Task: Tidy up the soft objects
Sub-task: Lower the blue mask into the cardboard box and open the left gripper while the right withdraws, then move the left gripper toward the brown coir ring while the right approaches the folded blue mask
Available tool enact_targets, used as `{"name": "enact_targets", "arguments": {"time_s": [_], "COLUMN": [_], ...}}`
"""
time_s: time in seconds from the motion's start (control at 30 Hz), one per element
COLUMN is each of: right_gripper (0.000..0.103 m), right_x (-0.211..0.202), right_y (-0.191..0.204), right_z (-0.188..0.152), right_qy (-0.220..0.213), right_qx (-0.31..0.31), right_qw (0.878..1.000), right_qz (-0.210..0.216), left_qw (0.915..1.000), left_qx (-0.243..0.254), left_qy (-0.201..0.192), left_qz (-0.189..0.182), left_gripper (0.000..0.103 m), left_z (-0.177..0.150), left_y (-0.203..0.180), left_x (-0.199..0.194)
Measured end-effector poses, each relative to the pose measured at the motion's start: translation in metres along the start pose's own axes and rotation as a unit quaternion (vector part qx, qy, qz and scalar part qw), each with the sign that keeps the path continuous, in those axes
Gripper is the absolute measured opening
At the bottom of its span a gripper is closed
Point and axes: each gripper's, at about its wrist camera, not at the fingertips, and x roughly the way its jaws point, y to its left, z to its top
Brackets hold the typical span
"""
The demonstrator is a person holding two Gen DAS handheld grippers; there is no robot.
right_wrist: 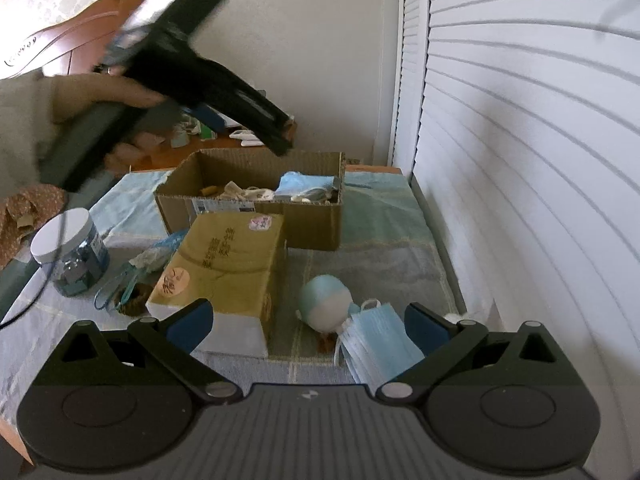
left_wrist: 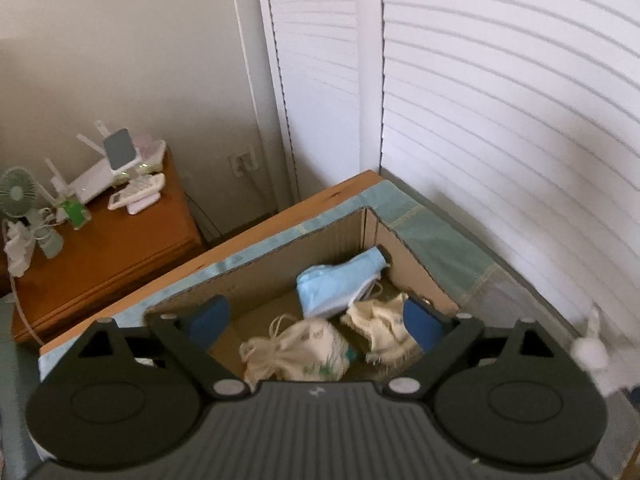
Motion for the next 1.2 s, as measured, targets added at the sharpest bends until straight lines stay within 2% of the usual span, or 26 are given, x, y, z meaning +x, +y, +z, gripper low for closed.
{"name": "enact_targets", "arguments": {"time_s": [0.33,0.57,0.73,0.87,1.03,1.2], "right_gripper": [0.103,0.103,0.103,0.103,0.103,0.103], "right_x": [-0.004,0.003,0.007,0.010,0.025,0.057], "right_y": [0.000,-0.004,-0.012,-0.016,-0.015,-0.018], "right_z": [-0.016,-0.034,-0.041,-0.037,-0.026,-0.020], "right_qy": [0.014,0.031,0.035,0.023,0.011,0.032], "right_qx": [-0.002,-0.006,-0.002,-0.009,-0.038,-0.048], "right_qw": [1.000,0.999,0.999,0.999,0.998,0.997], "right_qz": [-0.006,-0.024,-0.035,-0.040,-0.043,-0.051], "left_qw": [0.9992,0.9985,0.9965,0.9959,0.9954,0.9943], "left_qx": [-0.011,-0.029,-0.073,-0.077,-0.083,-0.102], "left_qy": [-0.037,-0.045,-0.036,-0.031,-0.028,-0.020], "left_qz": [0.009,0.015,0.019,0.036,0.038,0.023], "left_gripper": [0.097,0.098,0.099,0.099,0.099,0.099], "left_z": [-0.056,-0.114,-0.158,-0.182,-0.197,-0.204], "left_y": [-0.002,-0.007,-0.006,-0.010,-0.015,-0.016], "left_x": [-0.067,-0.095,-0.101,-0.101,-0.097,-0.091]}}
